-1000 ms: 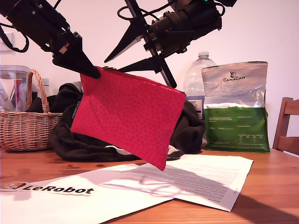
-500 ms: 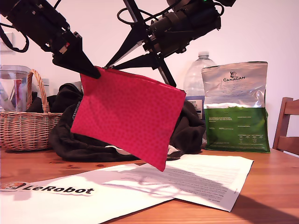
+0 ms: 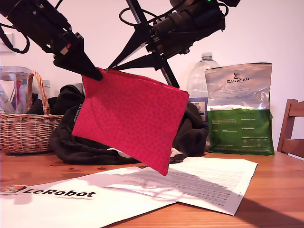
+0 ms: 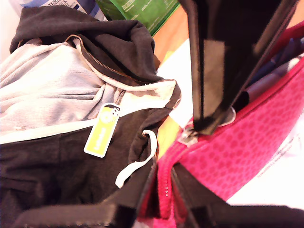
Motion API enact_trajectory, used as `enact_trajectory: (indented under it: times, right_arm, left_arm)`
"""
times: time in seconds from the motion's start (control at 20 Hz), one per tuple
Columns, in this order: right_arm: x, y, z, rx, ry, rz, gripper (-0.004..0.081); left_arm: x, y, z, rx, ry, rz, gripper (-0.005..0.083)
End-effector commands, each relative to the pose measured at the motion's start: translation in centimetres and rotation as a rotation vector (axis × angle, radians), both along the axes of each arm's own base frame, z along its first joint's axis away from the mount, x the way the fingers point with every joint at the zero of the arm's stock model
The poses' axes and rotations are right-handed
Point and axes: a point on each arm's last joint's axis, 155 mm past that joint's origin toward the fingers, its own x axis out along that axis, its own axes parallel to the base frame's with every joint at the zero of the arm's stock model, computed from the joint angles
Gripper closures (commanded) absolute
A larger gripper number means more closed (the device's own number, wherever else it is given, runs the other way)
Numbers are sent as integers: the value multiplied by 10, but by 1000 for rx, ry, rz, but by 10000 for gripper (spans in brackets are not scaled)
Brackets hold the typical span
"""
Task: Close the zipper in the zip bag in front of you
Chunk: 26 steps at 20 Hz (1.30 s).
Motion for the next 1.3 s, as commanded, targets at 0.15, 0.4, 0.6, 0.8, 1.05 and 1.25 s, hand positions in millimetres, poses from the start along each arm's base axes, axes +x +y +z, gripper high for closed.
enact_trajectory:
  times: [0.15,0.4,0.6,0.8,1.05,1.25]
  right_arm:
    - [-5,0,-15,-25,22,23,783]
    - [-4,-4,-18,-36,23,22,783]
    - [-1,-7,-18,-35,24,15,783]
    - [-1,-8,-18,-34,28,16,783]
    - [-1,-8,-18,-35,25,19,783]
    - [-2,-12,-23,-52,30,24,783]
  left_arm:
    - [5,3,10,-10,-40,5,795]
    - [7,5,10,-4,-45,6,795]
    - [8,8,10,-2,-46,15,795]
    - [11,14,10,1,-49,28,795]
    - [14,18,10,1,-49,39,795]
    - [15,20,10,3,-51,44,795]
